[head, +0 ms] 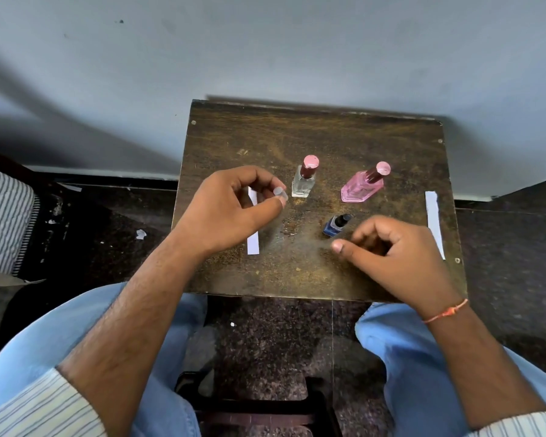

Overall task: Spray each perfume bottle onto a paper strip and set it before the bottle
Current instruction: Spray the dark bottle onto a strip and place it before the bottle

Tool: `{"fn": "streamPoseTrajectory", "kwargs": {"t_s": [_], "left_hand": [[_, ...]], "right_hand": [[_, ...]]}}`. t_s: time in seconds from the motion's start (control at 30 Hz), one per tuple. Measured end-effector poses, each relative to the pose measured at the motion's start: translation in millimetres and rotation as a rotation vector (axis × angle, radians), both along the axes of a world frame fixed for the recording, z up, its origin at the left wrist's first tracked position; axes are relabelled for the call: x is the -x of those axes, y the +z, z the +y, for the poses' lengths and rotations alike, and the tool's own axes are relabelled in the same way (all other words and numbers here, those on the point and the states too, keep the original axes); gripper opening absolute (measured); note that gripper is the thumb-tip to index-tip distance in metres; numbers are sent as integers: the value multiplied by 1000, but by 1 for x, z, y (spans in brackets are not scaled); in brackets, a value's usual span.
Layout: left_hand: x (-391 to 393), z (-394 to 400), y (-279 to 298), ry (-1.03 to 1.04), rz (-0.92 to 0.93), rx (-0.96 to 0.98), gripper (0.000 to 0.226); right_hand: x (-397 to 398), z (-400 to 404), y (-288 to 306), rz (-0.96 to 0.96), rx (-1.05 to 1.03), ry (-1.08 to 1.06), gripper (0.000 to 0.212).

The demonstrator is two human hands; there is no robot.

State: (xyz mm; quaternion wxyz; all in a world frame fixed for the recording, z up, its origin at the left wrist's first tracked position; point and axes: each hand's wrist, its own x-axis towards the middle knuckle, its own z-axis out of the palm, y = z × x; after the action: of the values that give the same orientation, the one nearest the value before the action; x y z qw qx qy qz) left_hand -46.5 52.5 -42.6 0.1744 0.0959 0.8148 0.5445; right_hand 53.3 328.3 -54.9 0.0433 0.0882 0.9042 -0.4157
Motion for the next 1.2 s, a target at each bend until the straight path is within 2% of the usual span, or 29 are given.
{"fn": "streamPoseTrajectory", "kwargs": {"t_s": [0.1,0.27,0.4,0.53,0.63,0.9,1.2], "left_hand": [[-3,7,-1,-114,-43,-71,8],[-4,10,-8,-177,-99,-102,18],[-3,8,-9,-179,-97,-149,25],[-1,5,-8,-172,-96,-183,27],[-1,4,-5,-160,-92,-182,26],[0,-1,-4,-168,-81,-192,24],[0,-3,-5,-241,-13,-135,25]], "right_hand": [[1,1,-5,20,42,-90,34],[3,-7,-6,50,38,-8,41],[7,-15,-7,141,-27,57,26],[9,-21,-9,166,34,73,22],[8,-26,-9,161,96,93,24],[8,-35,-17,259,38,153,32],[12,-36,-11,316,34,224,25]]}}
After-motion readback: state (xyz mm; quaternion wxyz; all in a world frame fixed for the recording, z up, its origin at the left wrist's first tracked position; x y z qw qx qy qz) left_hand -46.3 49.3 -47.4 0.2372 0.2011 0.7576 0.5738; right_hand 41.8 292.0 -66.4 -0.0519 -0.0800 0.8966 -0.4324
